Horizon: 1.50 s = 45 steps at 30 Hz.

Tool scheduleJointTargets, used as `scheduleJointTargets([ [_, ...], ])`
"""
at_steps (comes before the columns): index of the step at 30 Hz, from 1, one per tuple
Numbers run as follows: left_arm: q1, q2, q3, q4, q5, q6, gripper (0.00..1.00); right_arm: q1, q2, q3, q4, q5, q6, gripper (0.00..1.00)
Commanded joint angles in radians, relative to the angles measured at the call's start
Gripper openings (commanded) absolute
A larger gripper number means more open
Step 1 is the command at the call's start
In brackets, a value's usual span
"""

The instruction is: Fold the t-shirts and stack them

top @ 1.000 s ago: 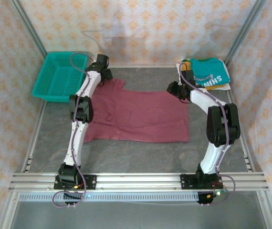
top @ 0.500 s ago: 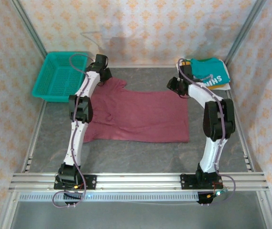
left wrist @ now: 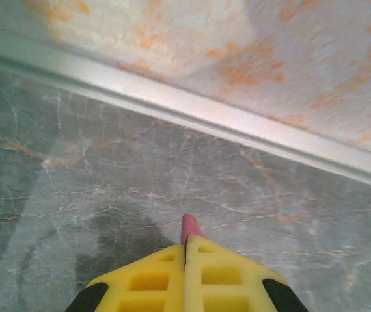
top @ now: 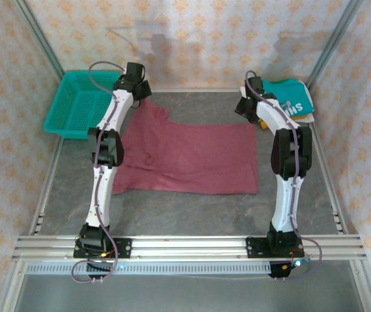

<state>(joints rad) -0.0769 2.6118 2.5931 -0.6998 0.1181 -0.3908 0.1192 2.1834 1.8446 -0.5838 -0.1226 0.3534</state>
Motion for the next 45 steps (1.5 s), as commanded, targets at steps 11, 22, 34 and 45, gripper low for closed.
scheduleJointTargets([
  [11,-0.002,-0.1,-0.068,0.013,0.002,0.05,0.0,-0.048,0.125,0.132,-0.214,0.151,0.019,0.48],
  [22,0.009,-0.147,-0.174,0.054,-0.017,0.058,0.0,-0.053,0.162,0.099,-0.155,0.085,0.069,0.48],
  [34,0.019,-0.155,-0.174,0.05,-0.022,0.063,0.0,-0.048,0.171,0.045,-0.098,0.042,0.093,0.24],
  [45,0.061,-0.268,-0.354,0.131,-0.013,0.07,0.0,-0.025,0.082,0.003,-0.08,0.083,0.071,0.02],
])
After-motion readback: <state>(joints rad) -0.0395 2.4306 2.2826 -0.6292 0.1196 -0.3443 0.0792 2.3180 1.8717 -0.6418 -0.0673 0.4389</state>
